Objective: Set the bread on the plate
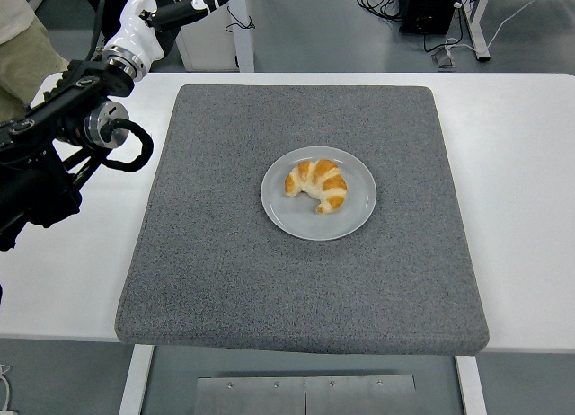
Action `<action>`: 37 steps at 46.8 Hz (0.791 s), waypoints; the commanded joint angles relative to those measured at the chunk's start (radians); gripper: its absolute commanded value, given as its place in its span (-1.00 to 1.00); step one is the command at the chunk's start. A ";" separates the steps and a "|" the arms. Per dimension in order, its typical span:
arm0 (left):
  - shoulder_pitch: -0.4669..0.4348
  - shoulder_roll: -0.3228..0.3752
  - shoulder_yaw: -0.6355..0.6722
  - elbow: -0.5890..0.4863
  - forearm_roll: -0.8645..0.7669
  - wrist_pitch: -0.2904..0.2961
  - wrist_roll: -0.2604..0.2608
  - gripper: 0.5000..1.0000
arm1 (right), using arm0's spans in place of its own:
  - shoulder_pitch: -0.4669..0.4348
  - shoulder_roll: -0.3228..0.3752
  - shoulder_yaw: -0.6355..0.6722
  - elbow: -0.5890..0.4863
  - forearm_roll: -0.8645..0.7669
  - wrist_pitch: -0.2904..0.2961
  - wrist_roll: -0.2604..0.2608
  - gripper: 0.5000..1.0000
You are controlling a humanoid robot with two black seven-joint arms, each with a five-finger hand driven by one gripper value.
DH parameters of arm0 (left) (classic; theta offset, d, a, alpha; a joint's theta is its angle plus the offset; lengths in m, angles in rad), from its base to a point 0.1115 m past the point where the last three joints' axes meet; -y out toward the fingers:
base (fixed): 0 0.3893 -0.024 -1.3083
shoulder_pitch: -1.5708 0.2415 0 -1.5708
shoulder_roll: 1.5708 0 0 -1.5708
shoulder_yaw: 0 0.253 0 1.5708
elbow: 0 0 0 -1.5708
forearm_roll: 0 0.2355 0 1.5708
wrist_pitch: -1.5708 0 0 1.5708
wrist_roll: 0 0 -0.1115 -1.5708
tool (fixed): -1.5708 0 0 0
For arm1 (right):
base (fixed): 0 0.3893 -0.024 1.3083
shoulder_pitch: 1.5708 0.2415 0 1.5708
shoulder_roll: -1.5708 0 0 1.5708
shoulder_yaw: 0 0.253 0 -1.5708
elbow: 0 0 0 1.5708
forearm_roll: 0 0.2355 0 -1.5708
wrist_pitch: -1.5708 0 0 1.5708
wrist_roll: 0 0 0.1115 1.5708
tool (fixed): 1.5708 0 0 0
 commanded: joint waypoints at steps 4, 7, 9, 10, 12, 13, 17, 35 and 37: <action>0.027 -0.048 -0.018 0.049 -0.054 -0.023 0.019 0.90 | 0.000 0.000 0.000 0.000 0.000 0.000 0.000 1.00; 0.036 -0.062 -0.030 0.070 -0.083 -0.034 0.021 0.90 | 0.000 0.000 0.000 0.000 0.000 0.000 0.000 1.00; 0.042 -0.068 -0.035 0.084 -0.095 -0.040 0.021 0.90 | 0.000 0.000 0.000 0.000 0.000 0.000 0.000 1.00; 0.047 -0.072 -0.037 0.089 -0.100 -0.043 0.021 0.90 | 0.000 0.000 0.000 0.000 0.000 0.000 0.000 1.00; 0.055 -0.079 -0.038 0.092 -0.114 -0.052 0.022 0.90 | 0.000 0.000 0.000 0.000 0.000 0.000 0.000 1.00; 0.058 -0.082 -0.040 0.093 -0.124 -0.055 0.025 0.90 | 0.000 0.000 0.000 0.000 0.000 0.000 0.000 1.00; 0.079 -0.086 -0.050 0.093 -0.155 -0.075 0.042 0.91 | 0.000 0.000 0.000 0.000 0.000 0.000 0.000 1.00; 0.156 -0.082 -0.116 0.049 -0.164 -0.096 0.065 0.91 | 0.001 0.000 0.000 0.000 0.000 0.000 0.000 1.00; 0.176 -0.077 -0.121 0.025 -0.164 -0.095 0.067 0.91 | 0.001 0.000 0.000 0.000 0.000 0.000 0.000 1.00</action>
